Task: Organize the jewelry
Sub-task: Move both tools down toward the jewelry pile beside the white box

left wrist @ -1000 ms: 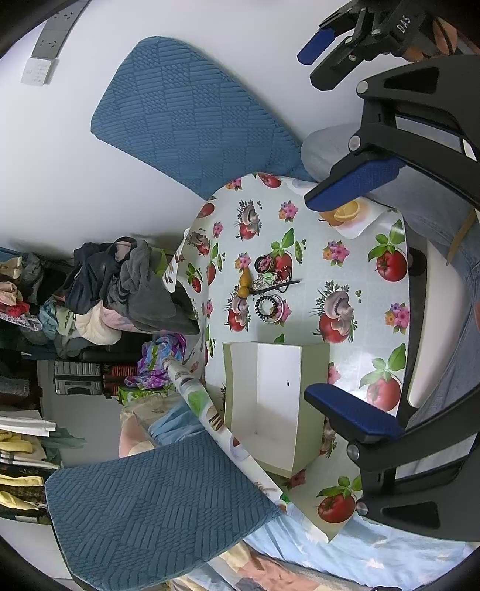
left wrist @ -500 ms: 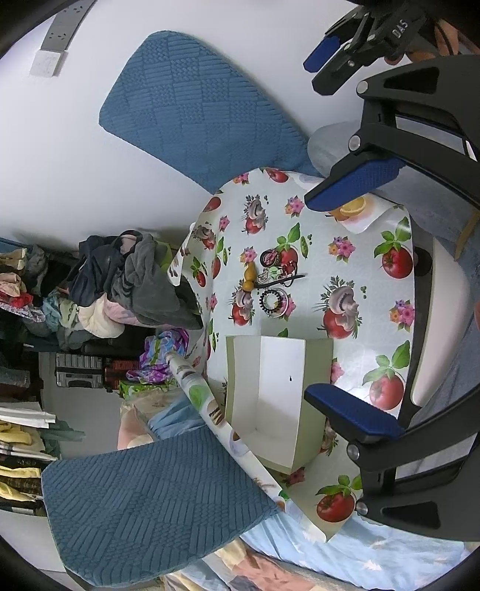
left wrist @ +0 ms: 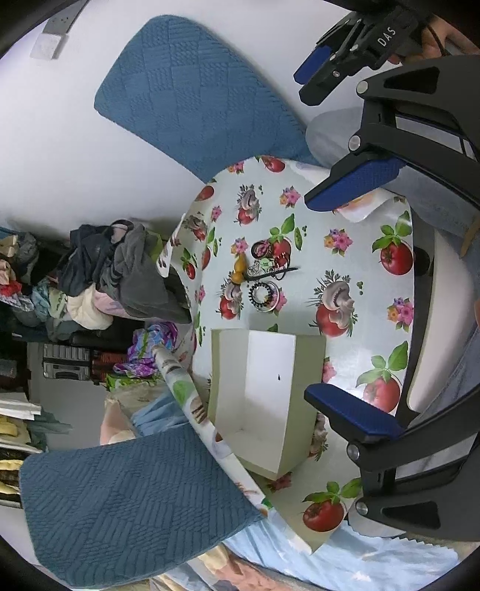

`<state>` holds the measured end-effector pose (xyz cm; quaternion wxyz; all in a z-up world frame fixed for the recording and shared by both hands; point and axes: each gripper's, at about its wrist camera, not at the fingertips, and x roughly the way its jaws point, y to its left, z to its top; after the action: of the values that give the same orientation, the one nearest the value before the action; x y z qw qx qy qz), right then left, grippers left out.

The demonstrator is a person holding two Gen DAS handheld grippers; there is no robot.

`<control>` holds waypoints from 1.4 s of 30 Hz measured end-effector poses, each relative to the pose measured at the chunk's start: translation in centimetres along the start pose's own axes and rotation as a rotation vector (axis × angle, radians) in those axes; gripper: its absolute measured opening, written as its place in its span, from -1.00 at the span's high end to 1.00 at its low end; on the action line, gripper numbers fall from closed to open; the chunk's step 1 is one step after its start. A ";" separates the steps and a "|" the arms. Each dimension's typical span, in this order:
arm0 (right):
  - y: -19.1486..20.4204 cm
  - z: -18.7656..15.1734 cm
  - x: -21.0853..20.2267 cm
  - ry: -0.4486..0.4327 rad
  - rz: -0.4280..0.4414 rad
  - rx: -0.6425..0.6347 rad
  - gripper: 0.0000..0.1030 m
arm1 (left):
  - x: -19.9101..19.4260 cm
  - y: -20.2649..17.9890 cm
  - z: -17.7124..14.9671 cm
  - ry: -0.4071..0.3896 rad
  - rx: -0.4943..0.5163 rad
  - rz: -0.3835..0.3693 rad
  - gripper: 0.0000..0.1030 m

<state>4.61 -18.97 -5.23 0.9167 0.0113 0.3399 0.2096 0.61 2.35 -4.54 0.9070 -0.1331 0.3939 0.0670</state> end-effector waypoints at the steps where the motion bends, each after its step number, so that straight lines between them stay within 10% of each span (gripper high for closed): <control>1: -0.2 -0.1 0.4 0.001 0.010 0.003 -0.56 | 0.4 0.2 -0.2 0.000 -0.006 -0.001 -0.83; 18: -3.0 -0.7 11.0 0.082 0.033 -0.035 -0.13 | 9.9 0.3 -0.1 0.080 -0.012 -0.043 -0.79; 42: -8.2 0.1 30.5 0.331 0.185 0.027 0.39 | 27.4 -3.9 -0.8 0.280 0.033 -0.135 0.15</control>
<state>28.49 -14.45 -25.32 0.8249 0.0203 0.4864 0.2871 19.60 -1.18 -24.33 0.8476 -0.1527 0.5078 -0.0200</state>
